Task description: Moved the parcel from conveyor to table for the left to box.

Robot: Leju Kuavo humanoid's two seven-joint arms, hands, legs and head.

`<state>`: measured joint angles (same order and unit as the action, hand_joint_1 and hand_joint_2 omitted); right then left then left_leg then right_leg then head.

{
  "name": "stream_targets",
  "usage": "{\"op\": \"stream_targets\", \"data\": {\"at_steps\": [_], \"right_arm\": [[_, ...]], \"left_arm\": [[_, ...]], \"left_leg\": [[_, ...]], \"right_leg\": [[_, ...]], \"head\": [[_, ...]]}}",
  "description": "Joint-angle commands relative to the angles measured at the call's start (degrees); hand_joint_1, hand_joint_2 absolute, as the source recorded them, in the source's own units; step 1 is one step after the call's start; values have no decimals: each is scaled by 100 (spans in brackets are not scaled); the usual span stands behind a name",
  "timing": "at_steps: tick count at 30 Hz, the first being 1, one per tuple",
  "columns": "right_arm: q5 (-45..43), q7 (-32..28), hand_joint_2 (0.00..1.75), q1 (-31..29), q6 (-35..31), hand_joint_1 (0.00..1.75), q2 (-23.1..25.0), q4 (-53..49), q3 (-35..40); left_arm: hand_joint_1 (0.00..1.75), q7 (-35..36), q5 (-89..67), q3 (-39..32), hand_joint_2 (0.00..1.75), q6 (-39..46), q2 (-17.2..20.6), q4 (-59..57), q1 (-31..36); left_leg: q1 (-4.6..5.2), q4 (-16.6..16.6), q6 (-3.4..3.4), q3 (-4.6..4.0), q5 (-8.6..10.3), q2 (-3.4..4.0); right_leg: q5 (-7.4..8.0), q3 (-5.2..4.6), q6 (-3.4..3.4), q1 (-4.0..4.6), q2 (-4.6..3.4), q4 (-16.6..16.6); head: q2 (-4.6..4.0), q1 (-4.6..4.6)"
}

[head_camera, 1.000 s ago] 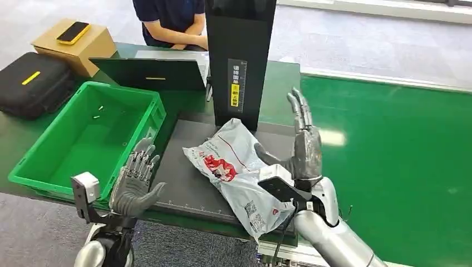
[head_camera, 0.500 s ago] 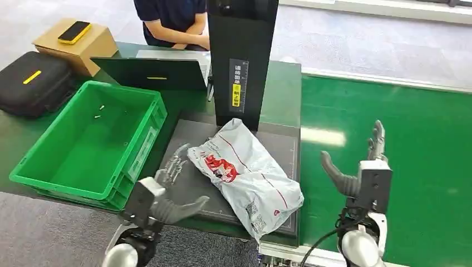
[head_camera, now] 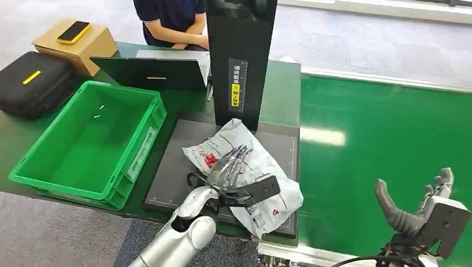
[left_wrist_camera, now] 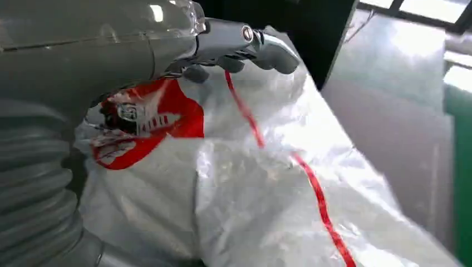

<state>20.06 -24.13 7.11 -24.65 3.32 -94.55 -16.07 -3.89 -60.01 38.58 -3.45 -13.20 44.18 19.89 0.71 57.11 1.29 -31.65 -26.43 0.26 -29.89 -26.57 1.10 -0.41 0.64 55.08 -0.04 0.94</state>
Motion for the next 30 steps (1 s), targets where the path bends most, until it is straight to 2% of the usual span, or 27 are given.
{"op": "stream_targets", "data": {"at_steps": [1,2,3,4,11,14,15,16,18,19,21,27,29,30], "right_arm": [[49,54,175,-97,-60,0,475,0,-330],[46,58,175,-100,-57,0,487,-13,-322],[55,52,175,-94,-76,0,504,-30,-315],[56,52,175,-90,-78,0,509,-31,-312],[-83,-26,175,-118,-94,0,486,48,-368],[-174,-84,175,-106,-54,0,501,29,-379],[-221,-110,175,-121,-8,0,513,28,-376],[-220,-110,175,-128,-9,0,519,27,-371],[-277,-143,175,-226,41,0,524,113,-302],[-267,-143,175,-253,33,0,529,120,-290],[-340,-167,175,-405,30,0,484,335,-192],[-470,-238,175,-531,-18,0,407,595,-76],[-512,-257,175,-531,-42,0,390,633,-85],[-538,-279,175,-513,-75,0,377,622,-85]], "left_arm": [[0,1176,-388,193,175,-221,-43,-2261,1184],[66,1198,-355,116,175,-249,-13,-2315,1225],[145,1199,-372,29,175,-240,32,-2339,1260],[175,1195,-376,22,175,-244,49,-2342,1266],[175,808,-341,-186,175,50,127,-2062,1231],[175,333,-296,-288,175,779,150,-1714,1147],[175,-261,-16,-604,175,1536,171,-1230,954],[175,-258,-17,-606,175,1524,174,-1223,972],[175,-1112,166,-748,175,2446,343,-202,584],[175,-1112,166,-754,175,2442,359,-183,587],[175,-1605,337,-868,175,3063,515,672,211],[175,-2089,181,-1008,175,4281,765,1585,-220],[175,-2091,-145,-1211,175,4345,827,2010,-375],[175,-2240,-532,-1767,175,4345,665,2442,-571]], "left_leg": [[-2,-18,-24,14,7,-2],[-5,-9,-17,7,4,1],[-3,-7,-13,7,2,6],[-4,-13,-20,12,5,13],[-2,-11,-14,43,6,12],[-2,-17,-21,46,15,14],[-3,-10,-17,48,10,10],[-2,-17,-22,41,18,13],[-1,-16,-21,40,15,17],[-2,-6,-15,34,10,13],[-2,-6,-16,30,8,17],[-4,-10,-18,13,5,30],[-6,-7,-19,-3,6,30],[-5,-11,-23,-2,7,28]], "right_leg": [[5,9,-10,1,-7,-11],[4,5,-7,4,-7,-5],[3,3,-5,2,-10,-3],[7,4,-9,4,-19,-6],[6,33,-6,3,-16,2],[13,28,-7,1,-21,1],[8,33,-6,3,-15,5],[15,22,-8,1,-20,4],[14,23,-8,-1,-25,6],[9,21,-8,1,-18,14],[8,18,-9,1,-22,14],[9,0,-10,4,-35,7],[10,-17,-10,6,-36,10],[10,-19,-12,4,-35,8]], "head": [[0,4],[2,2],[0,2],[0,4],[0,2],[0,2],[0,4],[0,2],[0,2],[0,4],[0,4],[0,2],[2,0],[0,4]]}}
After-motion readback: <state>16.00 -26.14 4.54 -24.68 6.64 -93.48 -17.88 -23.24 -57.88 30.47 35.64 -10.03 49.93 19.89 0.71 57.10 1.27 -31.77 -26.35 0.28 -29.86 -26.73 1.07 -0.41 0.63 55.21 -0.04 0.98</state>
